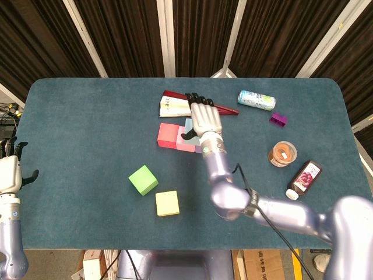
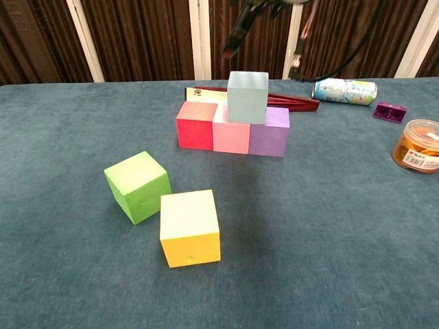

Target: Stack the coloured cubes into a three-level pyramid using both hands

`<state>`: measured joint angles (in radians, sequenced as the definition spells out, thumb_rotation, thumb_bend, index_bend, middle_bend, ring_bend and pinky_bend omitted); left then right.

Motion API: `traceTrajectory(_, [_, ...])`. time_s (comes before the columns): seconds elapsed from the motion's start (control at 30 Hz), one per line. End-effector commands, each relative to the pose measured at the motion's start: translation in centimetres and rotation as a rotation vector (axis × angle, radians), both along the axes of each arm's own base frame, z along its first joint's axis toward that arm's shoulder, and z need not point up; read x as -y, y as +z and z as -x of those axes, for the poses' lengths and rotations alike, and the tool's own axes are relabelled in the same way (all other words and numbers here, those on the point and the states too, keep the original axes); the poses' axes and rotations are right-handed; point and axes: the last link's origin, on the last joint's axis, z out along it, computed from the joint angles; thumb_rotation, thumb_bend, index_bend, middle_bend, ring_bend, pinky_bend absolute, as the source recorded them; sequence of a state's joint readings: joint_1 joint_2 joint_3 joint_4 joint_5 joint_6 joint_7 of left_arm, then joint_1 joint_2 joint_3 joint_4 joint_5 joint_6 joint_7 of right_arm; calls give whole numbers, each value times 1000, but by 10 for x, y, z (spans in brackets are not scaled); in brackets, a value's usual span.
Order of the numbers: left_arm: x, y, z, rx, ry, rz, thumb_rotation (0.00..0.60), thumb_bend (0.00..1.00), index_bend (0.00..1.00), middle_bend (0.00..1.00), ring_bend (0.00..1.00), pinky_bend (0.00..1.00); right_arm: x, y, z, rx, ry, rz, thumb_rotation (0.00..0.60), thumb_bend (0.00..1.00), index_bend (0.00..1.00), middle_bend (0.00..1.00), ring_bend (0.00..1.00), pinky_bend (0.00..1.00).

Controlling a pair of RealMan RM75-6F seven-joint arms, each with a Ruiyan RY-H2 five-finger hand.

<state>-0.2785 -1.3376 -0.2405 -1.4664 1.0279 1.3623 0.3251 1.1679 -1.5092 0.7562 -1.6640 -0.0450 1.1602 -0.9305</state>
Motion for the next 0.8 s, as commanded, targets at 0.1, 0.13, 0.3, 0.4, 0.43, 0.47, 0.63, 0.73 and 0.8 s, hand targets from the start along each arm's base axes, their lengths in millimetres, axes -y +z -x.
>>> traceTrajectory(0.1, [1,-1,-3,17,-27,3,600,311,184,33,0,0,-40,62,64,-89,17,153,600,210,0,0,0,0])
traceTrajectory(0.13, [1,-1,-4,20,-34,5,600,310,181,33,0,0,-47,65,71,-101,16,158,600,210,0,0,0,0])
traceTrajectory(0.3, [2,2,-8,52,-96,7,600,311,168,34,0,0,-94,81,133,-97,-17,187,600,210,0,0,0,0])
traceTrajectory(0.4, [8,5,-13,92,-149,13,600,310,162,36,0,0,-118,87,175,-88,-34,215,600,209,0,0,0,0])
traceTrajectory(0.43, [9,5,-14,105,-159,19,600,310,160,37,0,0,-122,88,182,-86,-35,223,600,210,0,0,0,0])
traceTrajectory(0.47, [12,4,-17,125,-175,33,600,310,158,37,0,0,-128,89,195,-89,-36,234,600,210,0,0,0,0])
traceTrajectory(0.63, [18,1,-25,200,-218,128,600,308,140,38,0,0,-162,87,235,-104,-8,262,600,210,0,0,0,0])
traceTrajectory(0.73, [15,3,-32,217,-237,187,600,304,132,38,0,0,-184,81,255,-110,18,291,600,210,0,0,0,0])
traceTrajectory(0.8, [10,6,-40,218,-257,220,600,299,127,38,0,0,-201,74,270,-105,-8,292,600,210,0,0,0,0])
